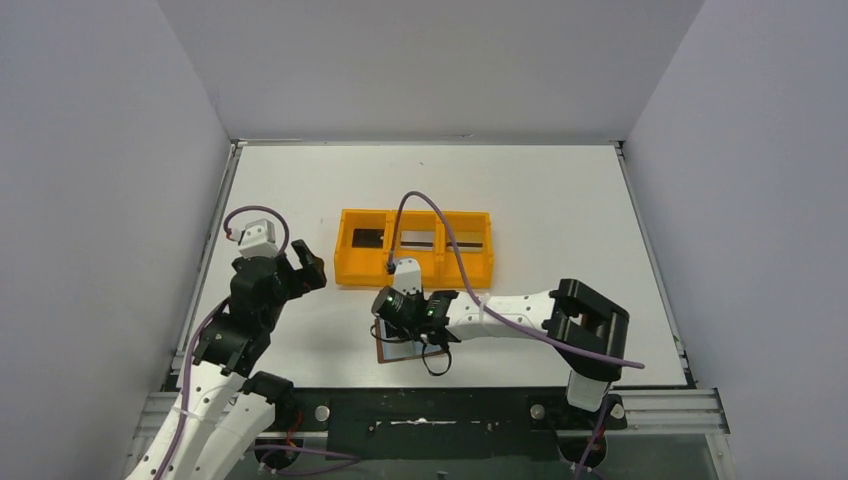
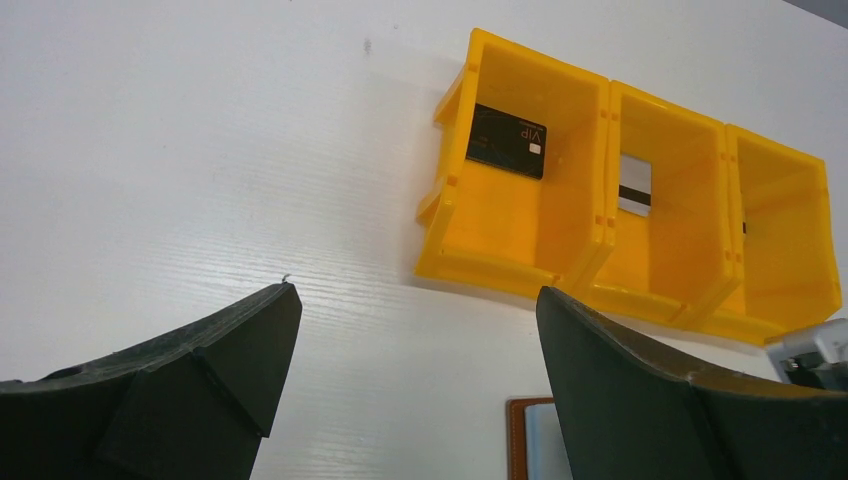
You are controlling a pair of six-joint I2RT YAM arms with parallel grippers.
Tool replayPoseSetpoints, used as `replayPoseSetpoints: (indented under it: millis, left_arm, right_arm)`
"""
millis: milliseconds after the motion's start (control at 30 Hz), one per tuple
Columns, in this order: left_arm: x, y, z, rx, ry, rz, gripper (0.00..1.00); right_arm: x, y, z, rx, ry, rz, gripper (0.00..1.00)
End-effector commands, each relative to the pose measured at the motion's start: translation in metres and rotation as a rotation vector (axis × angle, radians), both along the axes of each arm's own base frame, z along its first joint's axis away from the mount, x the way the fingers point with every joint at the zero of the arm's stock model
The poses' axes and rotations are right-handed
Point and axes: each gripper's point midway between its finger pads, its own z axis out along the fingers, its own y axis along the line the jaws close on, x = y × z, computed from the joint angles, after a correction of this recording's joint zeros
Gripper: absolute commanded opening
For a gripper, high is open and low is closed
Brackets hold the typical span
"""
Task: Take the credit cards out of the card holder
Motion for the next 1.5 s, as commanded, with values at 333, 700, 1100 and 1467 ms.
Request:
replayPoseSetpoints:
  millis: [333,700,1100,1467]
  left_arm:
    - [0.004,0.002,0.007,-0.011,-0.026,0.018,0.90]
    - [0.004,0.001,0.006,-0.010,-0.020,0.016,0.90]
    - [0.006,0.000,0.003,-0.006,-0.010,0.009,0.90]
    - [0.007,-0.002,0.002,-0.005,-0.003,0.002,0.90]
  right_arm:
    - [-0.009,0.006,-0.031,-0.212,0.042,0.014,0.37]
    - [-0.006,0.011,-0.031,-0.175,0.039,0.027,0.00]
    - [0.008,0.017,0.022,-0.025,-0.039,0.018,0.32]
    - [-0.007,0.009,-0.015,-0.156,0.027,0.035,0.52]
